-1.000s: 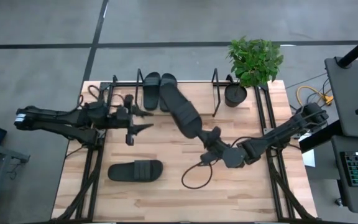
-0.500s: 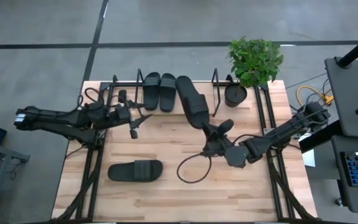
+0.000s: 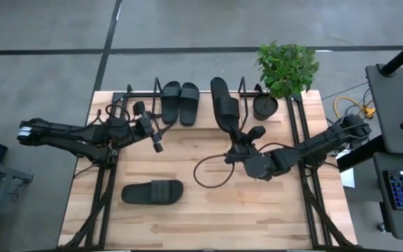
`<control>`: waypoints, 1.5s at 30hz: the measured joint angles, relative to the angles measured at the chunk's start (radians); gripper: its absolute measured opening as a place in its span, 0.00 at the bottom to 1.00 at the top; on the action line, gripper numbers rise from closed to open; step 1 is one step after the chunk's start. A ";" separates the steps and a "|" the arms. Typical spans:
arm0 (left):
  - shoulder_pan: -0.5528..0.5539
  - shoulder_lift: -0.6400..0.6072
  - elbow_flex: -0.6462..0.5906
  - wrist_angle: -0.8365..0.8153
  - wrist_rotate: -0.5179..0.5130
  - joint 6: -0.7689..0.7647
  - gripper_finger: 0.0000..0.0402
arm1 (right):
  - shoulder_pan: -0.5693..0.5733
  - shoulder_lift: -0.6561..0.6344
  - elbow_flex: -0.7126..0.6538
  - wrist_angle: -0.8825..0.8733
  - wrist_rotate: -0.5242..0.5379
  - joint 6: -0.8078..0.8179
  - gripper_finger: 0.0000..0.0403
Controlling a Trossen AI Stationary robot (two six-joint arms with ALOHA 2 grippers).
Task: Pick and place slides into the shelf
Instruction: Put the black slide on the shelf
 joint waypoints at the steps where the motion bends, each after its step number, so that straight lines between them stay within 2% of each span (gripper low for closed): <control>1: 0.000 0.004 0.000 0.000 -0.002 0.000 0.41 | -0.009 0.000 0.000 -0.026 -0.001 0.035 0.07; 6: 0.000 0.019 0.000 -0.022 -0.035 0.001 0.41 | -0.055 0.000 -0.011 -0.167 -0.064 0.202 0.07; 9: 0.000 0.019 0.000 -0.052 -0.063 0.001 0.41 | -0.082 0.000 -0.026 -0.185 -0.117 0.235 0.07; 23: 0.000 -0.014 -0.001 -0.077 -0.100 -0.002 0.41 | -0.153 0.029 -0.129 -0.173 -0.160 0.238 0.07; 30: 0.000 -0.015 -0.001 -0.087 -0.111 -0.002 0.41 | -0.190 0.111 -0.113 -0.088 -0.183 0.138 0.07; 42: 0.000 -0.008 -0.001 -0.095 -0.132 -0.004 0.41 | -0.213 0.257 -0.079 -0.107 -0.145 0.103 0.07; 45: 0.000 -0.009 -0.001 -0.098 -0.132 -0.005 0.41 | -0.213 0.262 -0.079 -0.167 -0.126 0.139 0.07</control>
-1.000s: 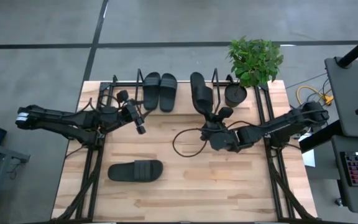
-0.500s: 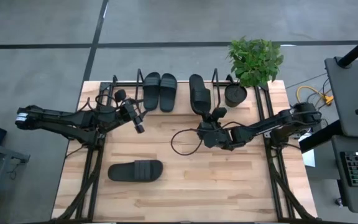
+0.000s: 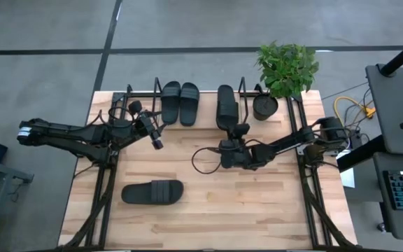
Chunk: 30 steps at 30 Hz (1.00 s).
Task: Pick and place slides into the shelf
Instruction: Put the black slide on the shelf
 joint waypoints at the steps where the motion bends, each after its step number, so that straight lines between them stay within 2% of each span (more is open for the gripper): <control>1: 0.000 0.000 0.000 0.000 0.000 0.000 0.41 | 0.000 0.000 0.000 -0.019 0.000 0.025 0.07; 15: 0.000 0.000 -0.013 -0.002 -0.001 0.000 0.41 | 0.002 -0.002 0.000 -0.211 -0.070 0.232 0.07; 30: 0.000 -0.010 -0.048 0.009 -0.030 -0.022 0.41 | 0.002 -0.003 -0.001 -0.281 -0.138 0.228 0.07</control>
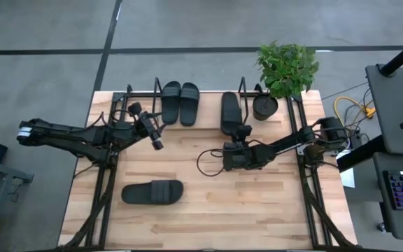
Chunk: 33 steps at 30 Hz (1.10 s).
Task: Pick and place slides into the shelf
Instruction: Put the black slide on the shelf
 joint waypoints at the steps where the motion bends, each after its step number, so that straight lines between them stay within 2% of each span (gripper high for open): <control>1: 0.000 -0.001 0.000 0.000 0.000 -0.001 0.41 | 0.000 0.000 0.000 -0.012 -0.013 0.000 0.07; 9: 0.000 -0.008 -0.001 0.000 -0.001 -0.002 0.41 | 0.000 -0.004 0.000 -0.044 -0.039 -0.003 0.09; 13: 0.000 -0.008 -0.001 -0.002 -0.001 -0.003 0.41 | -0.001 -0.005 0.000 -0.047 -0.094 -0.003 0.11; 24: 0.000 -0.008 -0.001 -0.002 -0.001 -0.004 0.41 | 0.000 -0.005 0.020 -0.083 -0.167 0.028 0.30; 33: 0.000 -0.008 -0.001 0.000 -0.001 -0.004 0.41 | 0.000 -0.006 0.127 -0.289 -0.203 0.130 0.40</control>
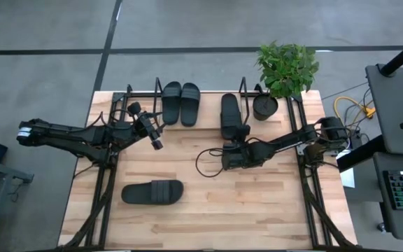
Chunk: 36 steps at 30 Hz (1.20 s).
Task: Pick and place slides into the shelf
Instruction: Put the black slide on the shelf
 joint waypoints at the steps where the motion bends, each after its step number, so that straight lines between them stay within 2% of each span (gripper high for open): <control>1: 0.000 0.000 0.000 0.001 0.000 0.000 0.41 | 0.000 0.000 0.011 -0.028 -0.011 0.011 0.40; 11: 0.000 0.000 0.000 0.001 0.013 0.000 0.41 | 0.000 0.000 0.141 -0.273 -0.109 0.145 0.47; 25: 0.000 0.000 0.000 0.000 0.021 -0.021 0.41 | 0.000 0.000 0.217 -0.283 -0.115 0.103 0.49; 31: 0.000 0.000 0.000 0.001 0.070 -0.026 0.41 | 0.000 -0.005 0.231 -0.289 -0.117 0.103 0.49; 36: 0.000 0.000 0.000 0.003 0.070 -0.027 0.41 | 0.000 -0.006 0.252 -0.309 -0.116 0.104 0.49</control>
